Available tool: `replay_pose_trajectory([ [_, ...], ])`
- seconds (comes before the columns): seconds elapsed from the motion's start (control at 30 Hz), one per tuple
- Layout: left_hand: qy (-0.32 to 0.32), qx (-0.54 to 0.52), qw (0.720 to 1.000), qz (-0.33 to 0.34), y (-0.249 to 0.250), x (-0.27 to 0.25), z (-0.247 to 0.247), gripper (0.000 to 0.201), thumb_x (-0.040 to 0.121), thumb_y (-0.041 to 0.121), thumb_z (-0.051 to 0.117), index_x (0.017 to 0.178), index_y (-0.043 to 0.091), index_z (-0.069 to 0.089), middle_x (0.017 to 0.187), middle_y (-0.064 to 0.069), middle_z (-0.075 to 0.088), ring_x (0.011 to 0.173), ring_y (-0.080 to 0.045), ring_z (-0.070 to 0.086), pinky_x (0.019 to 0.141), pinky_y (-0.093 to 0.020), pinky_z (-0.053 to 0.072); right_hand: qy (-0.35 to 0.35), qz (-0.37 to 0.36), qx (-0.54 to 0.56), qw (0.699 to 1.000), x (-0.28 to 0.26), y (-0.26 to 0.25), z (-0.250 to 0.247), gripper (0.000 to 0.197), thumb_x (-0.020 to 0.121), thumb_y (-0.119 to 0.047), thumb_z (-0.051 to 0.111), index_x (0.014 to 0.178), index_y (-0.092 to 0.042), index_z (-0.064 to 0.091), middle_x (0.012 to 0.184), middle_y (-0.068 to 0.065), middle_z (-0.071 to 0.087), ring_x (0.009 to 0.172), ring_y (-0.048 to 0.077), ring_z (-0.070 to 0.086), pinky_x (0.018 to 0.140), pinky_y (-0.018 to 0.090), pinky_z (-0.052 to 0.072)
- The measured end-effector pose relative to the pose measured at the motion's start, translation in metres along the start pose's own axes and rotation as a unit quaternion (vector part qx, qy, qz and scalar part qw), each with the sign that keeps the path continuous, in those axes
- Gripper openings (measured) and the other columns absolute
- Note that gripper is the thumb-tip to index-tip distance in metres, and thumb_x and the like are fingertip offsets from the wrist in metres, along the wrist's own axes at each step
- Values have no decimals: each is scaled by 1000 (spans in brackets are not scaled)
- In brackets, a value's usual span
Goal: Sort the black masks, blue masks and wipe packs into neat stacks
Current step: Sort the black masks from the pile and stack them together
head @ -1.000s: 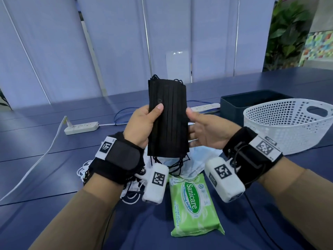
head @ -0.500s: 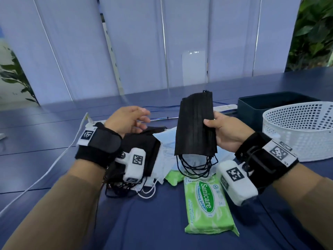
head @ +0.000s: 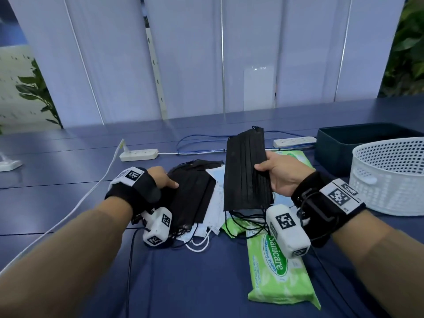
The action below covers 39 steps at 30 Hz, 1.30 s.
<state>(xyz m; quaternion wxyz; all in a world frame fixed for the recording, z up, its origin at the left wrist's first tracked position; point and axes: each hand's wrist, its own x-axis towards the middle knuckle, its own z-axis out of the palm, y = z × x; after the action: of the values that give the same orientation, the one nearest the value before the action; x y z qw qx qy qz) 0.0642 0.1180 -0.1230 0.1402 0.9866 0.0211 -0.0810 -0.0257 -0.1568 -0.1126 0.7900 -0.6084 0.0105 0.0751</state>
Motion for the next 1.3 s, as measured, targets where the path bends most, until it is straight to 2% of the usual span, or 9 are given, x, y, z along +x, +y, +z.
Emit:
replay_pose_trajectory([
  [0.13,38,20,999,-13,3,-2,-2,39,80,36,72,90,0,60,93,-14,57,97,-30,59,70,-29,37,-4,3,-9,1000,6,-1,4,41,95,9,31,128,-5,49,109,14,62,89,25,61,74,37,55],
  [0.4,110,-9,994,18,-1,-14,-16,26,91,15,56,108,-3,65,111,-19,66,107,-32,61,92,-37,48,4,1,-13,1000,13,5,10,40,95,10,31,127,-7,48,100,12,63,84,24,61,75,38,53],
  [0.6,3,-140,990,15,-10,-20,-3,21,84,23,70,80,9,55,71,-8,53,61,-19,50,48,-20,43,22,4,-12,1000,13,6,3,41,96,9,30,131,-6,46,98,12,62,81,24,60,74,39,53],
  [0.73,-4,-84,996,32,-3,-22,2,27,82,26,73,83,10,51,64,-2,46,55,-15,43,48,-21,33,21,6,-11,1000,13,6,1,41,96,9,29,131,-7,46,98,12,62,82,24,60,76,40,52],
  [0.87,24,20,998,61,4,-23,-1,23,84,25,70,84,10,52,84,-7,52,76,-21,49,52,-23,34,31,11,-11,999,16,13,-1,42,95,10,29,132,-3,44,98,13,61,81,25,59,73,39,52],
  [1.0,63,84,991,78,6,-27,-13,21,85,26,67,82,12,51,93,-7,55,87,-22,51,72,-26,36,40,19,-16,999,17,18,-2,42,95,10,29,132,-3,45,98,13,60,79,24,59,59,32,57],
  [1.1,107,56,990,77,5,-33,-30,16,86,22,65,84,14,52,102,-11,60,102,-29,56,85,-30,39,48,18,-17,999,19,18,-4,42,95,10,30,132,-4,45,100,14,59,79,25,58,64,35,53],
  [1.17,146,38,985,79,4,-34,-44,14,86,19,65,96,12,59,110,-13,62,108,-29,55,94,-31,35,54,21,-19,998,20,20,-5,42,95,10,30,132,-4,46,100,14,59,80,26,58,67,37,50],
  [1.3,138,-5,984,111,7,-37,-59,34,90,12,59,124,15,54,106,-12,63,105,-28,57,86,-29,38,59,29,-19,998,20,20,-6,42,95,9,30,130,-5,47,103,15,59,81,26,58,68,38,49],
])
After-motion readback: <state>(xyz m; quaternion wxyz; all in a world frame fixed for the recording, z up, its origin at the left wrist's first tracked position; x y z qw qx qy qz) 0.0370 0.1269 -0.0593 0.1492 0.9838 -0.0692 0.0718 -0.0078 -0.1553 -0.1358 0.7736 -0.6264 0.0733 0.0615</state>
